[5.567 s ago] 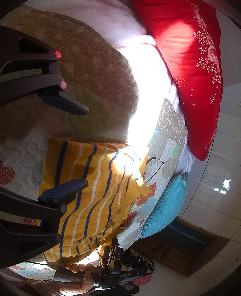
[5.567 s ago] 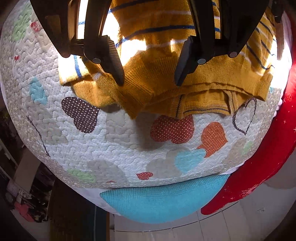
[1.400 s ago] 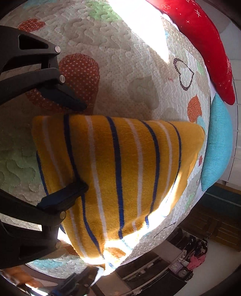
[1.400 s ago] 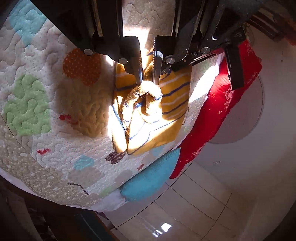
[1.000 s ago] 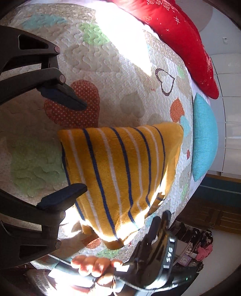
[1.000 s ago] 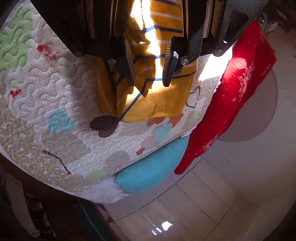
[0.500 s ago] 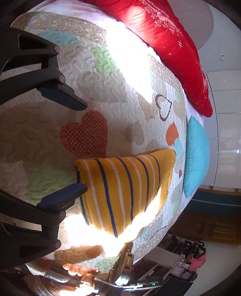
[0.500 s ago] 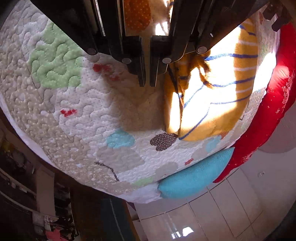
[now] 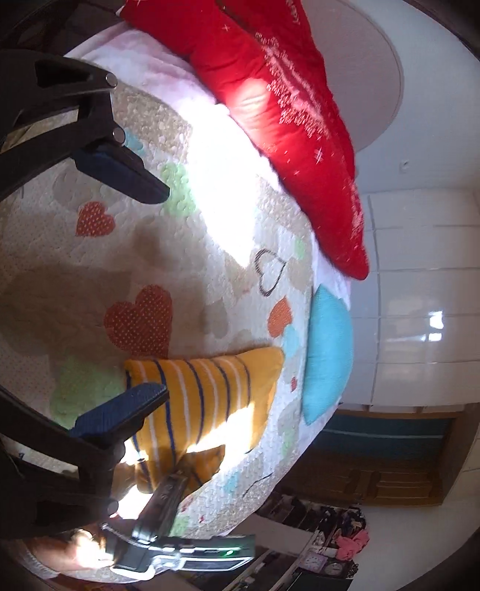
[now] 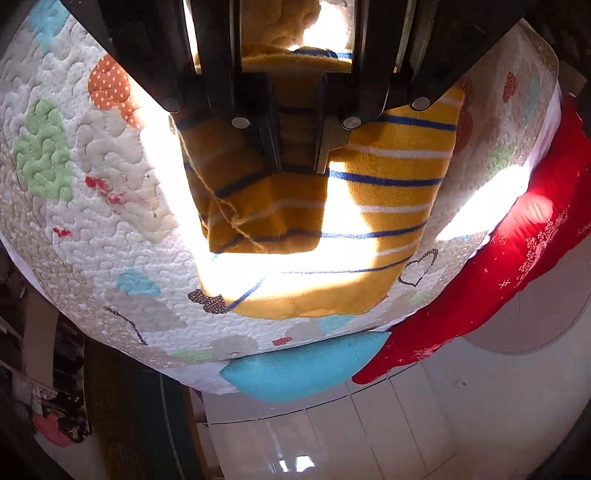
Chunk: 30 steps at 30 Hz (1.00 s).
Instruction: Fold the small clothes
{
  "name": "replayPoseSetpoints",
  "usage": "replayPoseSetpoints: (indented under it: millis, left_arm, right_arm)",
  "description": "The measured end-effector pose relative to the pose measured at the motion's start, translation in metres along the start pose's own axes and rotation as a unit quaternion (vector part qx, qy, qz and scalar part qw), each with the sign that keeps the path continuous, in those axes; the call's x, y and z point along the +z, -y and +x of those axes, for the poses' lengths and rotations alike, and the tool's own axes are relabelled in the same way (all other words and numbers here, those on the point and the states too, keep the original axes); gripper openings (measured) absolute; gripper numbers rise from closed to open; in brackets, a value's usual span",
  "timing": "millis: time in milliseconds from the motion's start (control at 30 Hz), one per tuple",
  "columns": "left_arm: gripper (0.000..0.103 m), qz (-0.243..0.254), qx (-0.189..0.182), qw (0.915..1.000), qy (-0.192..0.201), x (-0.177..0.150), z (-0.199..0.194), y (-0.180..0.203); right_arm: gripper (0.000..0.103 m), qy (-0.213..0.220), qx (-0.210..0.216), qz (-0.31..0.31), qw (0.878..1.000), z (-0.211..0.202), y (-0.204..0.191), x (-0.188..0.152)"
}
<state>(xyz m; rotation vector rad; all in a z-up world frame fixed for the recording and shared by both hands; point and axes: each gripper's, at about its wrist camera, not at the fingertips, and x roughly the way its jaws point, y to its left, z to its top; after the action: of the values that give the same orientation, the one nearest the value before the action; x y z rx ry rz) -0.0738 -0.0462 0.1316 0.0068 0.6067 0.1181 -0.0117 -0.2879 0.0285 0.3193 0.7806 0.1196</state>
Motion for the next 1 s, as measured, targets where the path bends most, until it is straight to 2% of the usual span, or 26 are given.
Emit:
replayPoseSetpoints:
  millis: [67, 133, 200, 267, 367, 600, 767, 900, 1000]
  left_arm:
    - [0.103, -0.005, 0.028, 0.9988, 0.039, 0.001, -0.013, -0.007]
    - [0.103, -0.005, 0.033, 0.9976, 0.060, 0.003, -0.020, -0.011]
    - [0.103, -0.002, 0.035, 0.9963, 0.078, 0.004, -0.028, -0.012]
    - [0.103, 0.000, 0.043, 0.9941, 0.099, 0.003, -0.037, -0.011]
    - [0.103, -0.001, 0.052, 0.9906, 0.127, 0.001, -0.052, -0.011]
    - [0.103, -0.018, -0.005, 0.9971, 0.073, 0.002, -0.062, -0.017]
    - [0.103, -0.027, -0.018, 0.9977, 0.060, 0.001, -0.062, -0.020]
    - [0.103, -0.053, -0.028, 0.9967, 0.055, 0.000, -0.061, -0.027]
    - [0.103, -0.054, -0.035, 0.9978, 0.016, -0.001, -0.051, -0.027]
  right_arm:
    - [0.017, -0.009, -0.003, 0.017, 1.000, -0.007, 0.011, -0.009]
    - [0.018, -0.007, -0.007, 0.029, 1.000, -0.020, 0.017, -0.016]
    - [0.031, -0.004, -0.012, 0.038, 0.999, -0.035, 0.022, -0.021]
    - [0.039, 0.001, -0.015, 0.044, 0.999, -0.049, 0.022, -0.028]
    - [0.041, 0.002, -0.022, 0.038, 0.999, -0.064, 0.018, -0.037]
    - [0.048, -0.005, -0.014, 0.029, 0.999, -0.091, 0.001, -0.055]
    - [0.057, 0.012, -0.020, 0.002, 1.000, -0.116, -0.016, -0.056]
    - [0.058, 0.016, -0.019, -0.012, 1.000, -0.124, -0.026, -0.051]
    - [0.059, 0.018, -0.019, -0.016, 1.000, -0.124, -0.032, -0.051]
